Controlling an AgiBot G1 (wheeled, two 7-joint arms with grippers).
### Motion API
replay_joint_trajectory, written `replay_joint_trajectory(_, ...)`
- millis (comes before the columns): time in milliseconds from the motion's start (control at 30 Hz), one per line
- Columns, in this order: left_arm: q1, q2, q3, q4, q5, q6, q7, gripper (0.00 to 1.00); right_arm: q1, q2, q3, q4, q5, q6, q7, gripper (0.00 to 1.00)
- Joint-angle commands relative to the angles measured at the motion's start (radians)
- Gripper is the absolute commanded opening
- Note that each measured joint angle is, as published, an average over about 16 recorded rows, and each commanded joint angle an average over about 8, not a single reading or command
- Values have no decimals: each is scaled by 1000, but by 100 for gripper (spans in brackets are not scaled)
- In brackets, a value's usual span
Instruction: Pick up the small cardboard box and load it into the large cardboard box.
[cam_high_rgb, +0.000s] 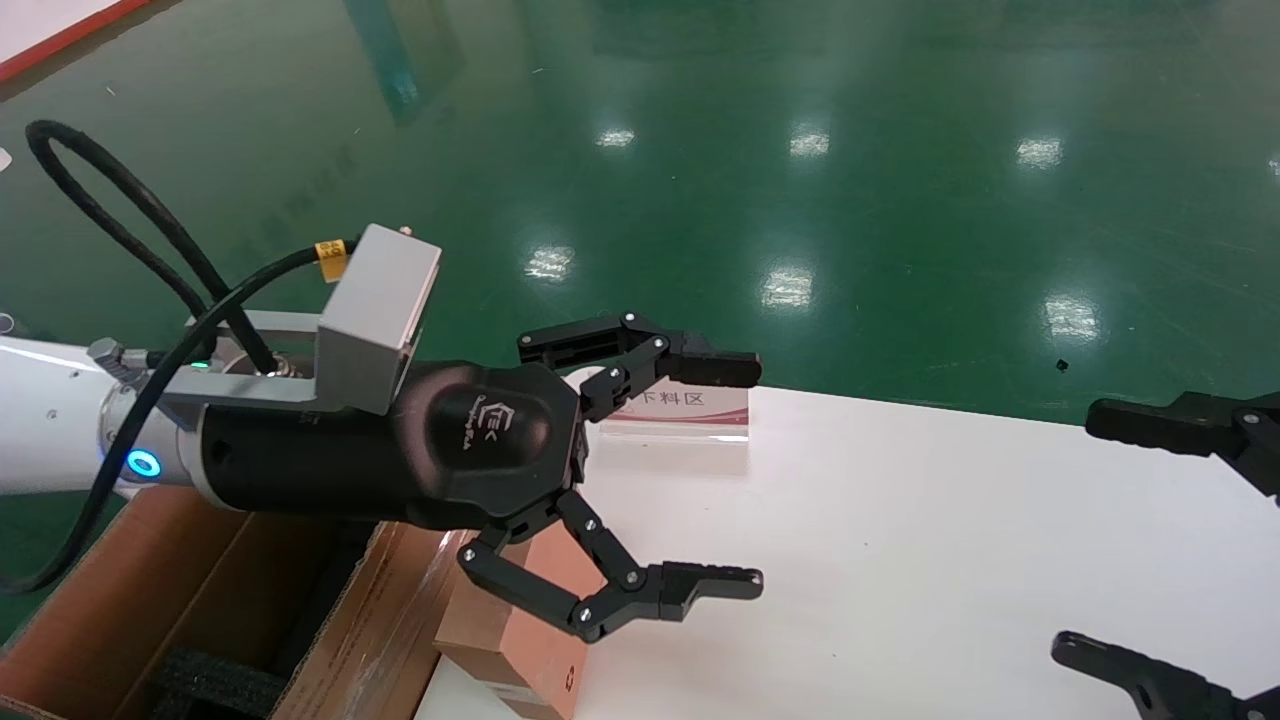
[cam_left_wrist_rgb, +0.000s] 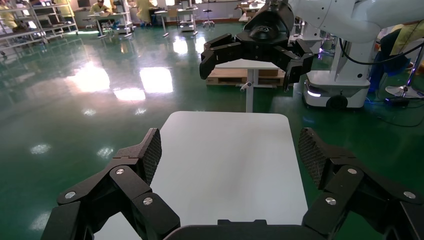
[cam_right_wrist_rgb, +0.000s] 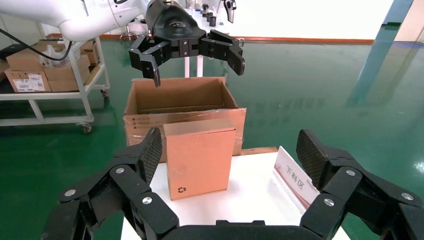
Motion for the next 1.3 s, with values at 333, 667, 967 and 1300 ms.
replay_joint_trajectory(333, 0, 0, 0, 0, 0, 0, 0, 100, 0, 0, 0, 0, 0, 0, 0, 100)
replay_joint_trajectory(667, -30, -10, 26, -1, 49, -15, -54, 100, 0, 0, -1, -1, 0, 0, 0, 100)
replay_joint_trajectory(967, -160, -42, 113, -45, 246, -15, -203, 100, 1, 0, -1, -1, 1, 0, -1, 100)
replay_joint_trajectory(1300, -416, 12, 272, -59, 521, 59, -425, 100, 1, 0, -2, -1, 1, 0, -1, 100)
